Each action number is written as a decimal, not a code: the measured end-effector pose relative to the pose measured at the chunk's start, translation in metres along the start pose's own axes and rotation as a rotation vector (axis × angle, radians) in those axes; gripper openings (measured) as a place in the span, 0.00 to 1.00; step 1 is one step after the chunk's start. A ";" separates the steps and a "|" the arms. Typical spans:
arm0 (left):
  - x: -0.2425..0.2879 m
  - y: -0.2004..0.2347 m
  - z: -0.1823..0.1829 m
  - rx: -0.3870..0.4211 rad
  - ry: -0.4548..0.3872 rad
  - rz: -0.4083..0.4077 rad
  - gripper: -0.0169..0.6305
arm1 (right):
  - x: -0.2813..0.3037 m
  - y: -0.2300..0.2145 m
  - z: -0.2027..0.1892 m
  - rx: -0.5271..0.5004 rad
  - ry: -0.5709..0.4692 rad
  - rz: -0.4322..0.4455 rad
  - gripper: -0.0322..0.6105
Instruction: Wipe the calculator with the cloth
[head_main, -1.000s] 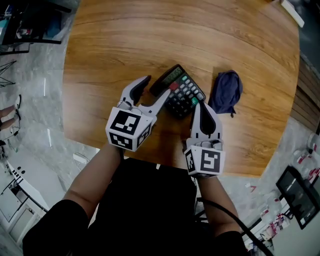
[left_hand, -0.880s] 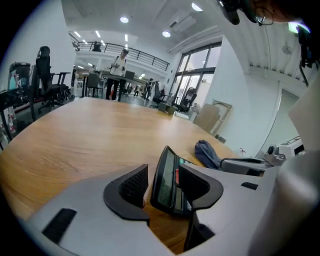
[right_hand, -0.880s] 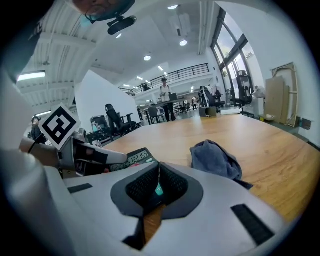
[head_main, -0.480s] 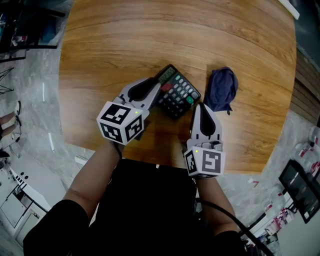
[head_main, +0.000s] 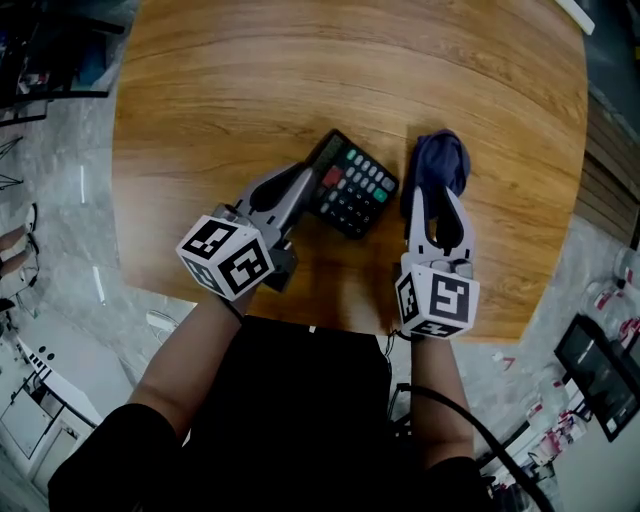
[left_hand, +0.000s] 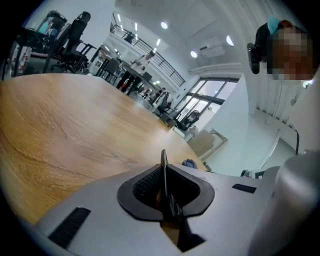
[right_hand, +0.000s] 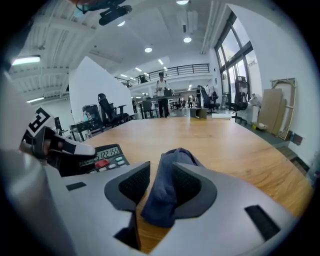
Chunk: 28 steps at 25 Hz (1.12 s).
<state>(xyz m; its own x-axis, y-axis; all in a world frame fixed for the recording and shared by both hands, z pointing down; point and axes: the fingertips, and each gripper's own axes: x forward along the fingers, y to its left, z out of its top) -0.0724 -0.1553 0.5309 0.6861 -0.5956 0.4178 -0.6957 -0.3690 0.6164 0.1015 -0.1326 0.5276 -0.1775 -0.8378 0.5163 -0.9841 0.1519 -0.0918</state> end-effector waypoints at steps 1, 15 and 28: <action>0.000 -0.001 0.000 -0.006 -0.007 -0.001 0.09 | 0.003 -0.003 -0.002 -0.003 0.015 -0.004 0.23; -0.005 -0.010 0.007 -0.094 -0.086 -0.027 0.09 | 0.030 -0.033 -0.020 -0.040 0.148 -0.048 0.18; -0.045 -0.070 0.048 -0.118 -0.167 -0.097 0.09 | -0.054 0.040 0.093 -0.133 -0.056 0.159 0.17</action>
<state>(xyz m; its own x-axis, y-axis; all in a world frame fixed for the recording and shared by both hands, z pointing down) -0.0648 -0.1368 0.4375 0.6967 -0.6751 0.2425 -0.5918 -0.3498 0.7262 0.0713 -0.1300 0.4169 -0.3344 -0.8249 0.4558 -0.9353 0.3497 -0.0532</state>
